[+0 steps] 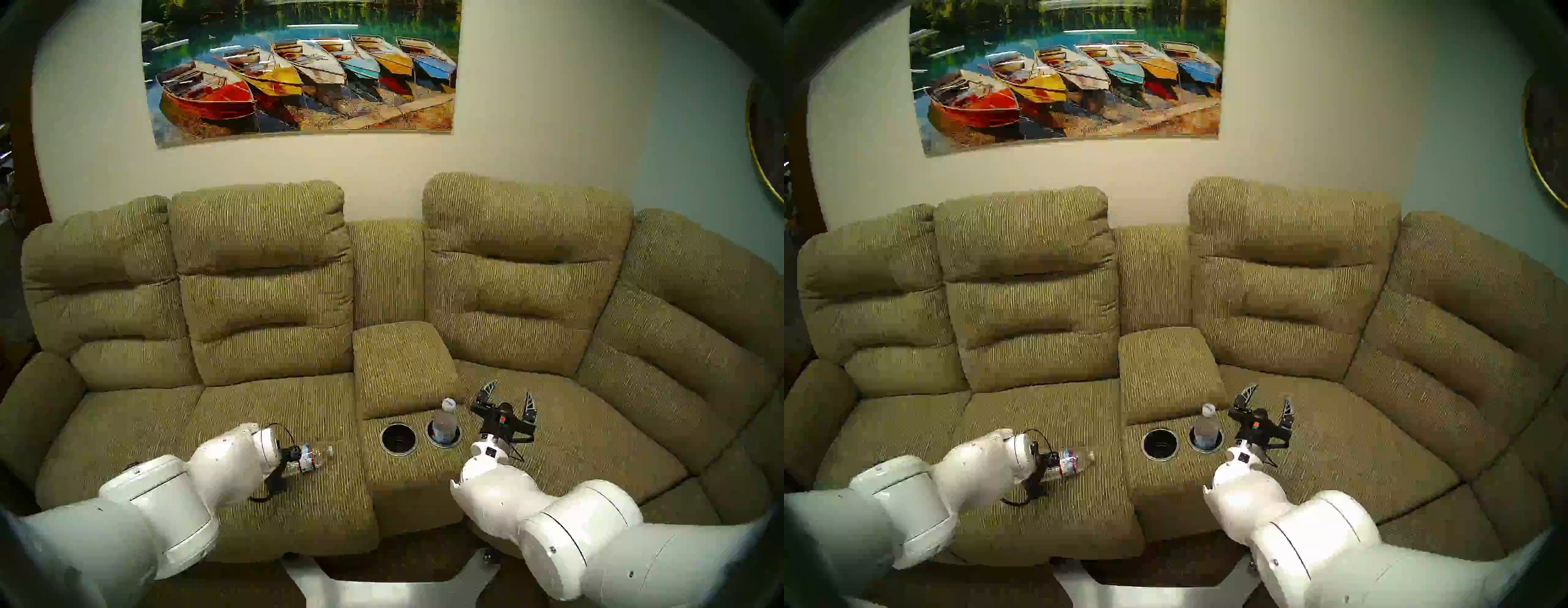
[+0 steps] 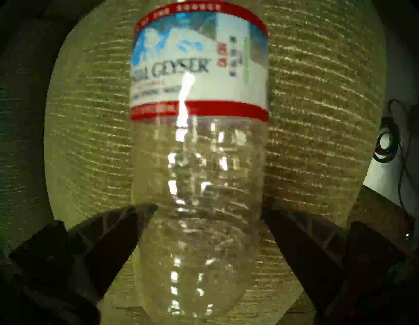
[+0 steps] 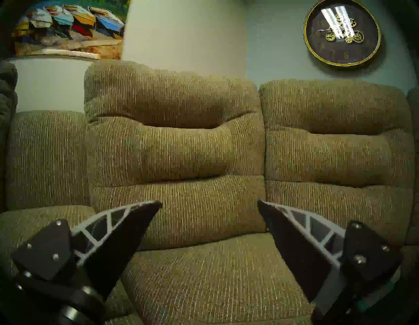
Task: Put bottles into cup holders
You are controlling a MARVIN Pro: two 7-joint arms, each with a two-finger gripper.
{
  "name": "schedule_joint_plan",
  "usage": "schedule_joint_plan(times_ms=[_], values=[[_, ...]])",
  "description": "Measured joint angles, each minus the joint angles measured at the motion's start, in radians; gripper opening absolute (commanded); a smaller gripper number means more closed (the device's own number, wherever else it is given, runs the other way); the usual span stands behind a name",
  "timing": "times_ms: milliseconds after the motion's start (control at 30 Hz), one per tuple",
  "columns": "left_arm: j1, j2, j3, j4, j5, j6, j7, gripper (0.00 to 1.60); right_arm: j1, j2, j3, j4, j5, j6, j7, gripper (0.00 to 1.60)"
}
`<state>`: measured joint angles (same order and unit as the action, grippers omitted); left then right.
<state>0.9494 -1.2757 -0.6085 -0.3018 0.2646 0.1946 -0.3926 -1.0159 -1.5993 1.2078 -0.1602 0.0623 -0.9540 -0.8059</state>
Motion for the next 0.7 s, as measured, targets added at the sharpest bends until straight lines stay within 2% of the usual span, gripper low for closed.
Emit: schedule_joint_plan(times_ms=[500,533,600,633,667,700], values=[[-0.031,-0.065,-0.038,0.06,-0.038,-0.004,0.007,1.6,0.0,-0.001,0.0,0.0,-0.009,0.0,-0.009,1.6],[-0.032,-0.07,-0.04,0.064,-0.04,-0.004,0.008,1.53,0.0,-0.001,0.0,0.0,-0.009,0.0,-0.01,1.6],[-0.034,-0.079,-0.042,0.071,-0.043,-0.006,0.009,1.19,0.0,-0.001,0.0,0.0,-0.01,0.0,-0.011,1.6],[-0.036,-0.084,-0.044,0.075,-0.045,-0.007,0.009,0.68,0.0,-0.001,0.0,0.0,-0.011,0.0,-0.012,1.6],[-0.036,-0.086,-0.045,0.077,-0.046,-0.007,0.009,0.55,0.0,-0.001,0.0,0.0,-0.011,0.0,-0.013,1.6],[-0.037,-0.091,-0.046,0.082,-0.048,-0.007,0.009,0.53,0.0,-0.001,0.0,0.0,-0.012,0.0,-0.013,1.6]])
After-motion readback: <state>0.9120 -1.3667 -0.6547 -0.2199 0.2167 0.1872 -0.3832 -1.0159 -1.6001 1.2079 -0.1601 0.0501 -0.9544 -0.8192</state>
